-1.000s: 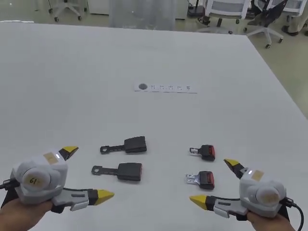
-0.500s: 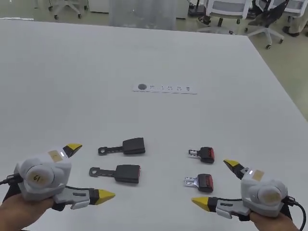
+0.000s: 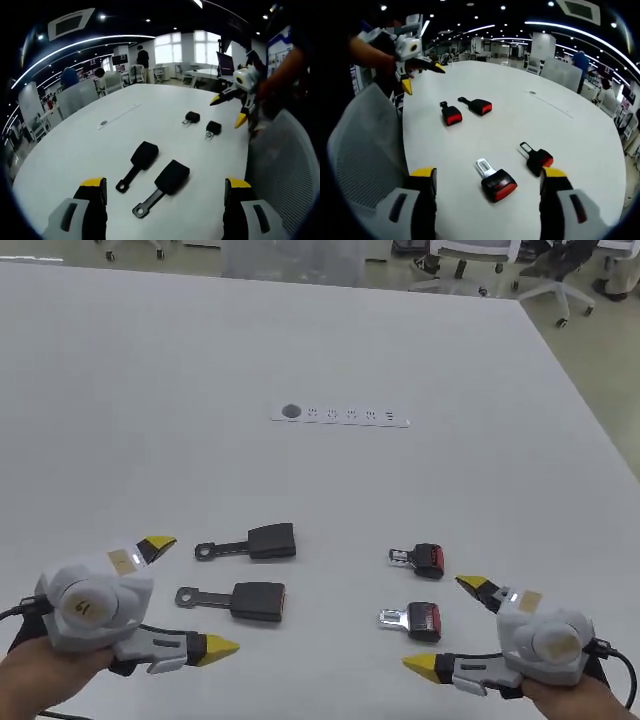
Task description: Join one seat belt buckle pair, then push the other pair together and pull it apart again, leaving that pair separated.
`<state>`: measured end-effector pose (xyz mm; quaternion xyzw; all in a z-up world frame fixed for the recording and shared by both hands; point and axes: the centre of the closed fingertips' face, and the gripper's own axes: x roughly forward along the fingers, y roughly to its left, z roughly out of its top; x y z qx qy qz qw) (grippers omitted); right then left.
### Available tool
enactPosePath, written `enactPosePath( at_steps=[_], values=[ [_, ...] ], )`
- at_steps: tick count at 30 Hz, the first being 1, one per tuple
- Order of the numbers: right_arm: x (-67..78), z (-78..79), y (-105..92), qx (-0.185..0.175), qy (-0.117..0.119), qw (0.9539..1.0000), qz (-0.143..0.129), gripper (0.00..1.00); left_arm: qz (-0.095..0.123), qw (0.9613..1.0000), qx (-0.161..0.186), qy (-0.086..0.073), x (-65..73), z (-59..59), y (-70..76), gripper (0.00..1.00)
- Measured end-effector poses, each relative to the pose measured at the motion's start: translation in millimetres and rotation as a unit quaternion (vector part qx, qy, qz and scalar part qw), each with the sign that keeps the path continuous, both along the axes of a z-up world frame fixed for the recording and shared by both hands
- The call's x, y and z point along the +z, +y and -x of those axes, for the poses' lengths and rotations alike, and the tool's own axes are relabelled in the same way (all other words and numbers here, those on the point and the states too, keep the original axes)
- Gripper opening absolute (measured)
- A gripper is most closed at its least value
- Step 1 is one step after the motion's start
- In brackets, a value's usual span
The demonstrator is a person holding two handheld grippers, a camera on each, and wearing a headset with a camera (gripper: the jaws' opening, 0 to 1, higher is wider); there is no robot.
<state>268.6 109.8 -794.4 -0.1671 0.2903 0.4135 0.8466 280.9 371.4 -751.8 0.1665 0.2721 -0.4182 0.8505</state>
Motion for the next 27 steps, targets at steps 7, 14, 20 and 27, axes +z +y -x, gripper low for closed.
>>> enactPosePath(
  at_steps=[7, 14, 20, 27],
  values=[
    [-10.0, -4.2, -2.8, 0.017, 0.016, 0.9997, 0.007, 0.84, -0.007, 0.9998, -0.018, 0.004, -9.6, -7.7, -7.3, 0.99],
    [-21.4, -6.1, -2.2, 0.039, 0.037, 0.9985, 0.015, 0.81, -0.019, 0.9985, -0.048, 0.018, -23.2, -12.2, -14.1, 0.97],
    [-27.7, -8.2, -1.7, 0.05, 0.051, 0.9974, 0.011, 0.75, -0.029, 0.9962, -0.077, 0.027, -34.8, -16.0, -20.2, 0.91],
    [-40.1, -8.4, -3.8, 0.076, 0.071, 0.9943, 0.025, 0.74, -0.051, 0.9911, -0.118, 0.033, -52.7, -22.6, -30.3, 0.79]
  ],
)
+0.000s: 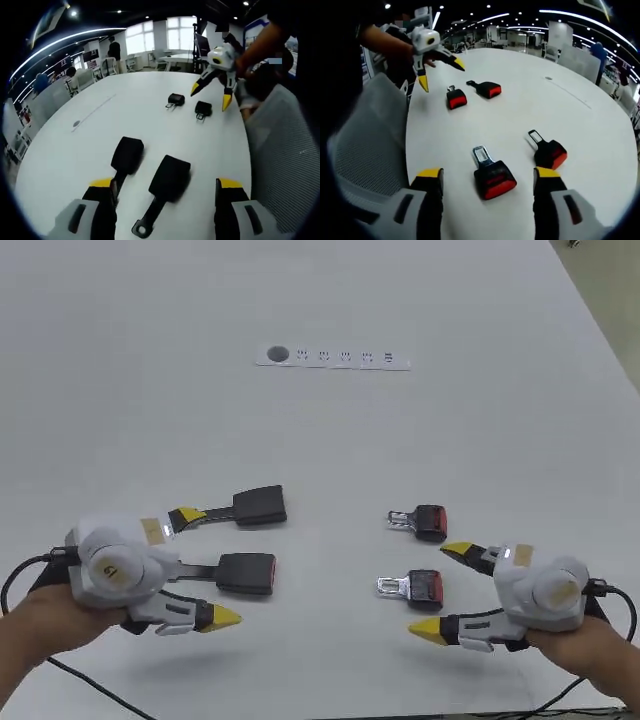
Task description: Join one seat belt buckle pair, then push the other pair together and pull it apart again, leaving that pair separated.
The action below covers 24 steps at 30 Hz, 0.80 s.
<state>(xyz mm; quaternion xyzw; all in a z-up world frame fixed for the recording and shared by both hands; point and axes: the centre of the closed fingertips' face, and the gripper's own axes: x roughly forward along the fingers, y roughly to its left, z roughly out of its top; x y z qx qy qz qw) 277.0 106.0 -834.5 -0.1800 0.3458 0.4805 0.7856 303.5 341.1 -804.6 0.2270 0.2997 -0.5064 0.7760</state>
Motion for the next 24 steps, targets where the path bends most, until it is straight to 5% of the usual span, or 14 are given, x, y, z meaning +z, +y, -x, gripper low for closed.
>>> enactPosePath(
  at_steps=[3, 13, 24],
  values=[
    [-3.5, -0.4, -0.1, 0.009, 0.009, 0.9999, 0.001, 0.73, 0.009, 0.9998, -0.009, 0.016, -7.2, -1.2, -6.9, 0.77],
    [-16.0, -3.7, -2.4, 0.042, 0.04, 0.9983, 0.01, 0.67, -0.012, 0.9988, -0.036, 0.032, -32.7, -9.5, -13.0, 0.72],
    [-27.0, 1.2, -6.2, 0.089, 0.061, 0.9936, 0.032, 0.53, -0.051, 0.9927, -0.103, 0.037, -52.8, -7.1, -18.8, 0.48]
  ],
)
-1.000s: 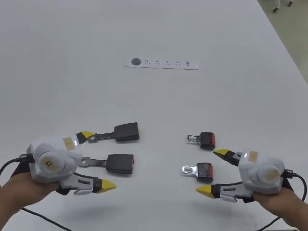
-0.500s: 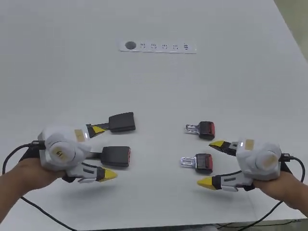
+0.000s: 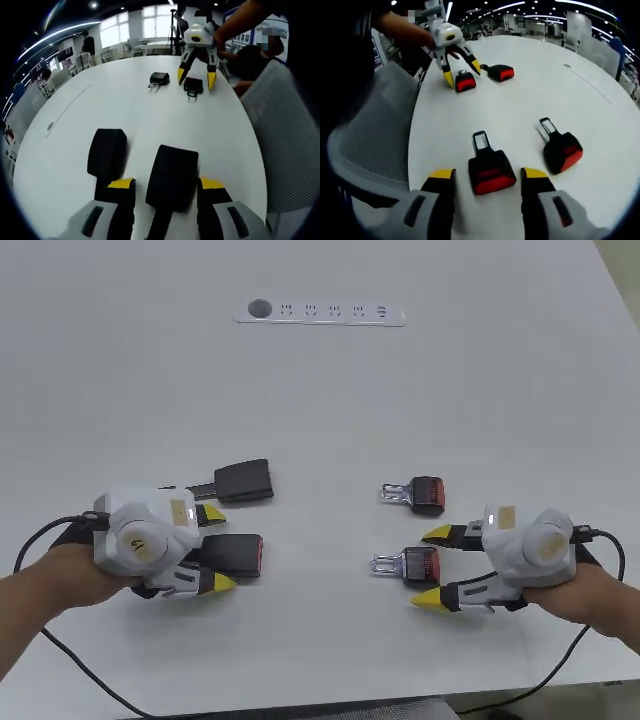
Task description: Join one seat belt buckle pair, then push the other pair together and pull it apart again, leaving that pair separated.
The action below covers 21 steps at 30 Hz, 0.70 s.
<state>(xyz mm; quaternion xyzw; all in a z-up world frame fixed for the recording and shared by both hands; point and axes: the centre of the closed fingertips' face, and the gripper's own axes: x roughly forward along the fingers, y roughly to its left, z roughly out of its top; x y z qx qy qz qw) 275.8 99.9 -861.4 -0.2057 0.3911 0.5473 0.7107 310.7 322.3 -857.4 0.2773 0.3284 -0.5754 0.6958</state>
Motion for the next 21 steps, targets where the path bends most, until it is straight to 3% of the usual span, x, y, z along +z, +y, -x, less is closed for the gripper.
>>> enactPosePath(
  at_steps=[1, 2, 6, 21],
  values=[
    [-0.2, -1.8, 1.4, 0.009, -0.008, 0.9999, -0.003, 0.52, -0.003, 1.0, -0.006, 0.001, -1.4, 0.6, 0.2, 0.44],
    [0.3, -2.6, 1.6, 0.004, -0.002, 1.0, -0.006, 0.49, -0.006, 0.9997, -0.019, 0.013, -3.3, 5.1, -0.2, 0.42],
    [0.1, -3.2, 1.2, 0.009, 0.002, 0.9999, -0.008, 0.39, 0.006, 0.9994, -0.033, 0.003, -1.3, 3.6, -3.2, 0.37],
    [1.5, -1.5, 0.7, 0.037, -0.005, 0.999, -0.027, 0.36, -0.004, 0.9964, -0.085, -0.003, 0.3, 6.6, -5.4, 0.36]
  ],
)
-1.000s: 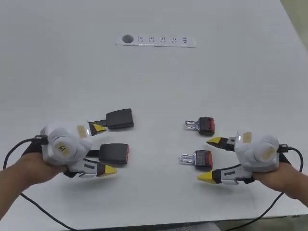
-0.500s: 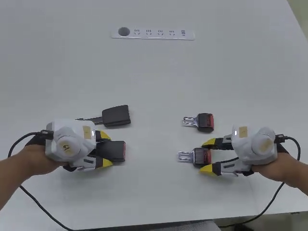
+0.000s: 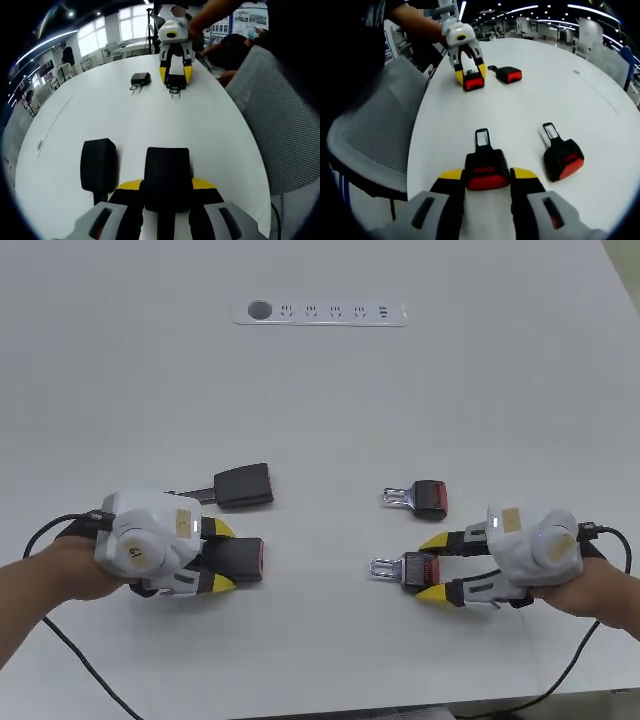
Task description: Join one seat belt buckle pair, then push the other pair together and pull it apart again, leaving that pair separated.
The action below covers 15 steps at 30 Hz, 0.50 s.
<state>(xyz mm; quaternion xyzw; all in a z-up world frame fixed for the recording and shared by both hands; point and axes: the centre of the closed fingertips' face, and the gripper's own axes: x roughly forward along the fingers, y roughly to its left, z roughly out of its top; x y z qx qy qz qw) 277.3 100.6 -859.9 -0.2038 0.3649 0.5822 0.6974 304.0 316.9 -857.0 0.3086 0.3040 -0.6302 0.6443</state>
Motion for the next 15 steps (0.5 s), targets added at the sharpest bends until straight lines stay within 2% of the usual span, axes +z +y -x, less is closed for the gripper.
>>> enactPosePath(
  at_steps=[8, 15],
  values=[
    [-0.1, -2.1, 3.3, 0.0, -0.001, 1.0, -0.007, 0.36, -0.008, 0.9999, -0.011, 0.003, -1.1, 0.2, -0.1, 0.36],
    [0.0, -4.9, 16.7, 0.002, -0.002, 0.9999, -0.017, 0.36, -0.014, 0.9998, -0.014, 0.004, -2.2, -0.6, 0.3, 0.36]
  ],
)
